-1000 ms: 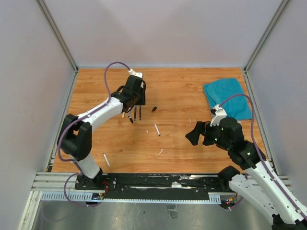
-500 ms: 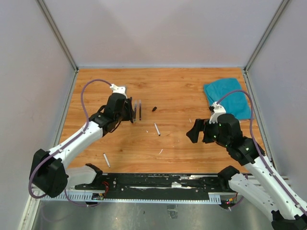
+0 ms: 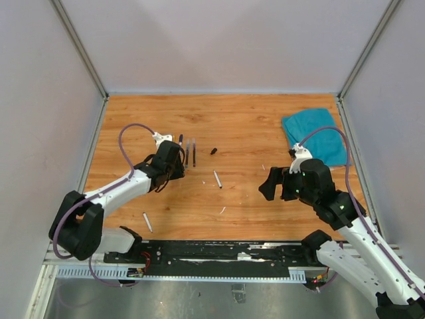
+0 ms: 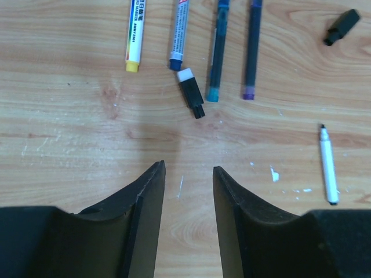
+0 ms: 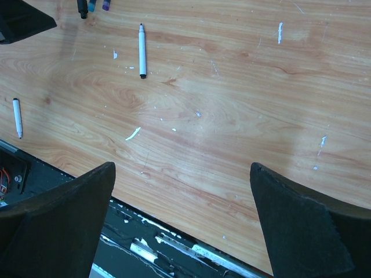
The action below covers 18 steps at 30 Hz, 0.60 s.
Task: Insert the pens into the pen caps
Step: Move the pen cap to the center of the board.
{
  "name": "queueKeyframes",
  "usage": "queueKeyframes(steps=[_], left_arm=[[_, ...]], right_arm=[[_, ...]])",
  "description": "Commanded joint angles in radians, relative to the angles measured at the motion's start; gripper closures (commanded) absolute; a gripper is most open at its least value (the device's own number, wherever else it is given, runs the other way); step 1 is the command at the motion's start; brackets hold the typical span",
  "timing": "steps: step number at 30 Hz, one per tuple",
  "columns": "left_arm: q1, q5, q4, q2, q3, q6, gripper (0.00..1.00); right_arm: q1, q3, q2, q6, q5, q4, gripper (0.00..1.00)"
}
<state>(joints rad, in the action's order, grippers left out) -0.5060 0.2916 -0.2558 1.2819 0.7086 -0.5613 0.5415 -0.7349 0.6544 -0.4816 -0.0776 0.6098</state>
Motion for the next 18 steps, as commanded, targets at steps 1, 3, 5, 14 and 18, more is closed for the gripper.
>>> queueKeyframes(steps=[1,3,5,14,18], left_arm=[[0.007,0.063,0.075,0.077,0.054,-0.005,0.56],[0.010,0.067,0.093,0.111,0.068,-0.002,0.55],[0.014,0.068,0.102,0.146,0.088,0.000,0.55],[0.035,0.070,0.133,0.273,0.159,0.009,0.56],[0.041,0.080,0.134,0.305,0.175,0.009,0.56]], right_arm=[[-0.015,0.016,-0.019,0.005,0.012,0.018,0.01],[-0.015,0.020,-0.021,0.005,0.010,0.020,0.01],[-0.015,0.023,-0.019,0.006,0.008,0.018,0.01],[-0.016,0.027,-0.014,0.006,-0.005,0.014,0.01],[-0.016,0.034,-0.016,0.003,-0.009,0.014,0.01]])
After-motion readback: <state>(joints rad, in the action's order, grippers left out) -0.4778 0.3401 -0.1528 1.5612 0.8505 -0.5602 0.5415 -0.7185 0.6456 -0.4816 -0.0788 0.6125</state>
